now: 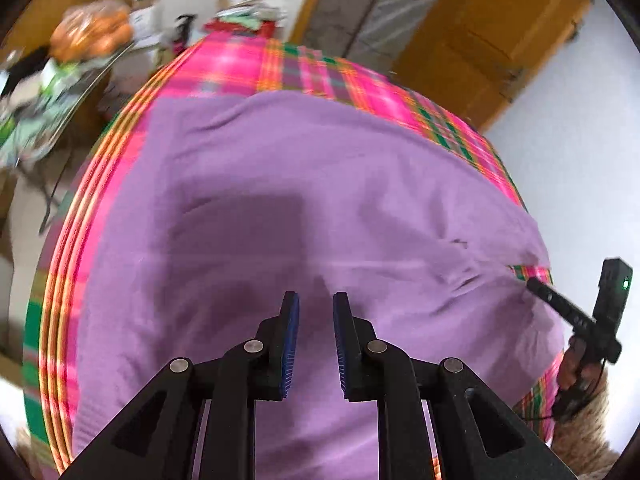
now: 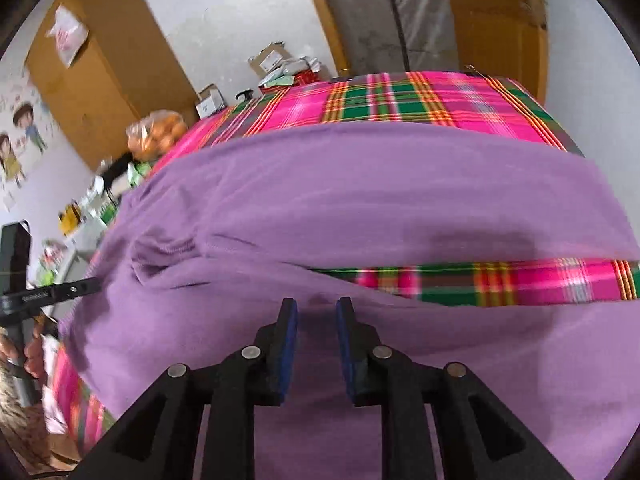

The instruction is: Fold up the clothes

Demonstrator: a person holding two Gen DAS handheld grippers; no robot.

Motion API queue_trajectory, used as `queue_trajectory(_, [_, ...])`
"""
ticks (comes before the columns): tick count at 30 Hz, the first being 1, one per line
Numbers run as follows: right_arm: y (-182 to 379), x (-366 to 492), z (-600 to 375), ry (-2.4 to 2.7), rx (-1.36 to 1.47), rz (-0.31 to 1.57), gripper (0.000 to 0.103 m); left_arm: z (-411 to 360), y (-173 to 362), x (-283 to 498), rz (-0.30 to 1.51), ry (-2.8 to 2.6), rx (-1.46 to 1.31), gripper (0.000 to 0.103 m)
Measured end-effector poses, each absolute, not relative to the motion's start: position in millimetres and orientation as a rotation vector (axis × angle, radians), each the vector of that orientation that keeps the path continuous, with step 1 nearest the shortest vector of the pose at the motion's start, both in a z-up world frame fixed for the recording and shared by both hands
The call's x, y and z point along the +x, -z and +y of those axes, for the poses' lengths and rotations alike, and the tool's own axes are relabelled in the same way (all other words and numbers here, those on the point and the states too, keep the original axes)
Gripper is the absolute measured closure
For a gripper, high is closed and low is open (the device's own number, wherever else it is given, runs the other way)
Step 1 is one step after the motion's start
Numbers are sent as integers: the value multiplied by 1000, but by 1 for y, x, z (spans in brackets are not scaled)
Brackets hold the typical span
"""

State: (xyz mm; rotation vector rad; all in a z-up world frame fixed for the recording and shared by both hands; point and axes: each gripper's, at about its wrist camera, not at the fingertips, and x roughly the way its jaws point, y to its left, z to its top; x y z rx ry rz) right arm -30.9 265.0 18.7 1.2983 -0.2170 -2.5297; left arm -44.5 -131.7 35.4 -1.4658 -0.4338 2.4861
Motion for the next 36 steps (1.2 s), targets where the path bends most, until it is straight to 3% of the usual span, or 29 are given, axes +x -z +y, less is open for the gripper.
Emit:
queue_trajectory(7, [-12, -40, 237, 2574, 1302, -133, 76, -171, -19, -26, -539, -2521, -1497, 85])
queue_trajectory(18, [-31, -39, 224, 2687, 1283, -176, 75, -197, -17, -21, -578, -2528, -1497, 85])
queue_trajectory(29, [-125, -46, 173, 2704, 1030, 3, 75, -211, -63, -40, -416, -2632, -1409, 85])
queue_trajectory(36, [-134, -115, 135, 2649, 1043, 89, 75, -207, -87, -77, -292, -2643, -1357, 85])
